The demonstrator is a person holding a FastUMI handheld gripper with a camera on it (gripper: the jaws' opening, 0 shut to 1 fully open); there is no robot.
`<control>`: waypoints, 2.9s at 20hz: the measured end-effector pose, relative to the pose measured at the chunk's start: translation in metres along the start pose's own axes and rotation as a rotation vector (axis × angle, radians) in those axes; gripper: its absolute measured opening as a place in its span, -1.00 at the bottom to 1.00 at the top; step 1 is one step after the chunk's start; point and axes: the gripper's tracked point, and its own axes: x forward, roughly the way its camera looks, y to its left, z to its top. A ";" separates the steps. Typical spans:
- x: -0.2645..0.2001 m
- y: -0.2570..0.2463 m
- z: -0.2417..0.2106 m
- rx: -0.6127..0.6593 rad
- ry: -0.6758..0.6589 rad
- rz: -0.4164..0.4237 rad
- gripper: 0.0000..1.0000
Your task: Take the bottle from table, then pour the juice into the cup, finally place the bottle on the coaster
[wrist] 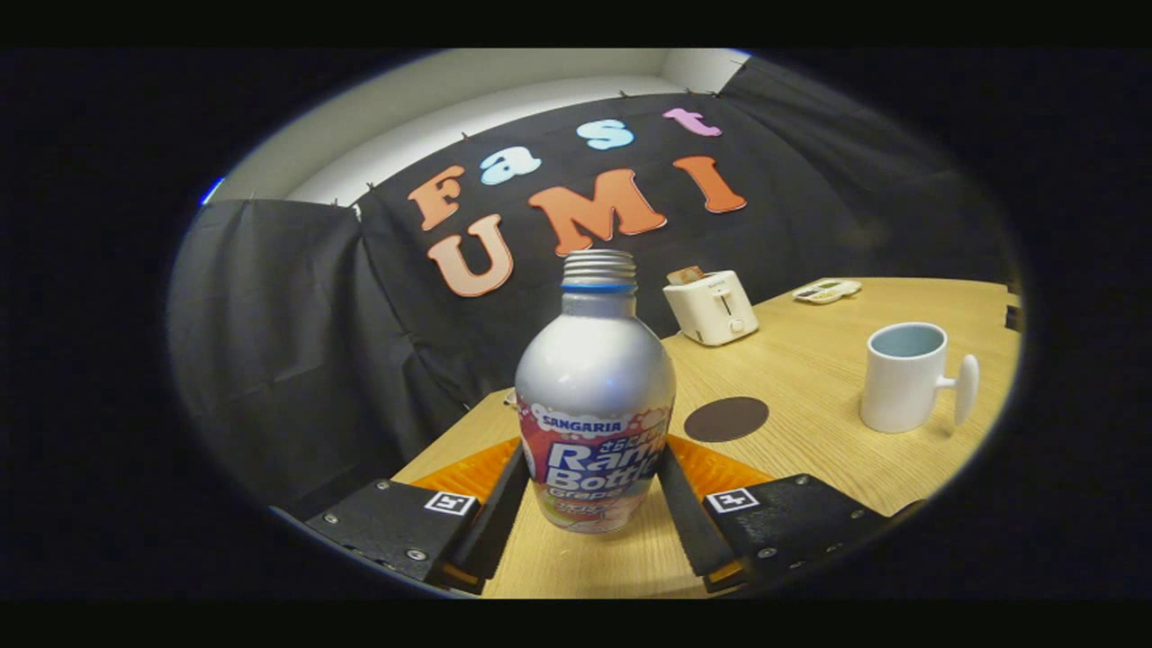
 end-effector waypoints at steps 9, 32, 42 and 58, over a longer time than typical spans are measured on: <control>0.008 -0.016 0.010 0.228 0.006 -0.006 0.55; 0.011 -0.029 0.023 0.841 -0.053 0.008 0.53; 0.009 -0.038 0.038 1.033 -0.106 0.037 0.53; 0.016 -0.062 0.075 1.323 -0.174 0.077 0.52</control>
